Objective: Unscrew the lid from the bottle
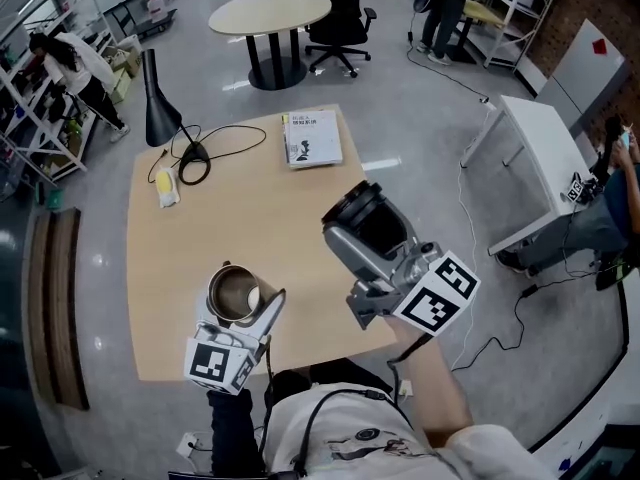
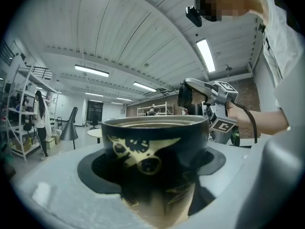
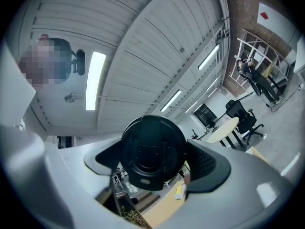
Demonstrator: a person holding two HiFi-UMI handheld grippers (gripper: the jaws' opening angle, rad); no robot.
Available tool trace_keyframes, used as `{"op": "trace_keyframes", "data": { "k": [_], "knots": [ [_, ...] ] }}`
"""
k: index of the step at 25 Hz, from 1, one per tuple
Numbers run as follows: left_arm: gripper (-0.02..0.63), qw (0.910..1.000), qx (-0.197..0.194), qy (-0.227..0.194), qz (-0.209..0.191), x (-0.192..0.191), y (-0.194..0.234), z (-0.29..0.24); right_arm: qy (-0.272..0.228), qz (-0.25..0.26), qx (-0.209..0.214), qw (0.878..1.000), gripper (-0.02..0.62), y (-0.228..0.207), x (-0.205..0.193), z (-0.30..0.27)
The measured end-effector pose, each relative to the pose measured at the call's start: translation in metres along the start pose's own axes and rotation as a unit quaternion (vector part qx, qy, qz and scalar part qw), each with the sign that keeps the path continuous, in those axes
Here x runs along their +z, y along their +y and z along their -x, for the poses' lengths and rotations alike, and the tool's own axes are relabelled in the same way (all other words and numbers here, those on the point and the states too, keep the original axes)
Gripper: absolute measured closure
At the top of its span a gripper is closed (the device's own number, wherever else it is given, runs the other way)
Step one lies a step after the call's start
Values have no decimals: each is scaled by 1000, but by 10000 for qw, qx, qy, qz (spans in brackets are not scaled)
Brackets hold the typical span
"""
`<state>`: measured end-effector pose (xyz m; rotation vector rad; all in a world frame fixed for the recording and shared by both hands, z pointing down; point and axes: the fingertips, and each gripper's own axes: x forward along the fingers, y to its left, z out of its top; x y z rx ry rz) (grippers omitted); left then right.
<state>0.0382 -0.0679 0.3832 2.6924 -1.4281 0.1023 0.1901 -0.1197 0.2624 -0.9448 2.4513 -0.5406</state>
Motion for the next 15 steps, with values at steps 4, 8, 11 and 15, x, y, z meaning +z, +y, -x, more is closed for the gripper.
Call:
{"op": "trace_keyframes", "data": {
  "k": [4, 8, 11, 15],
  "knots": [
    [155, 10000, -3, -21, -66, 3, -1, 3, 66, 206, -3, 9998, 167, 7, -3, 2],
    [155, 9999, -75, -47, -63, 6, -3, 3, 117, 399, -136, 9990, 167, 11, -9, 7],
    [155, 9999, -130, -65, -50, 7, -3, 7, 152, 461, -226, 9986, 167, 14, -15, 9],
    [155, 9998, -197, -75, -29, 11, -1, 15, 192, 561, -326, 9977, 167, 22, -20, 9]
  ]
}}
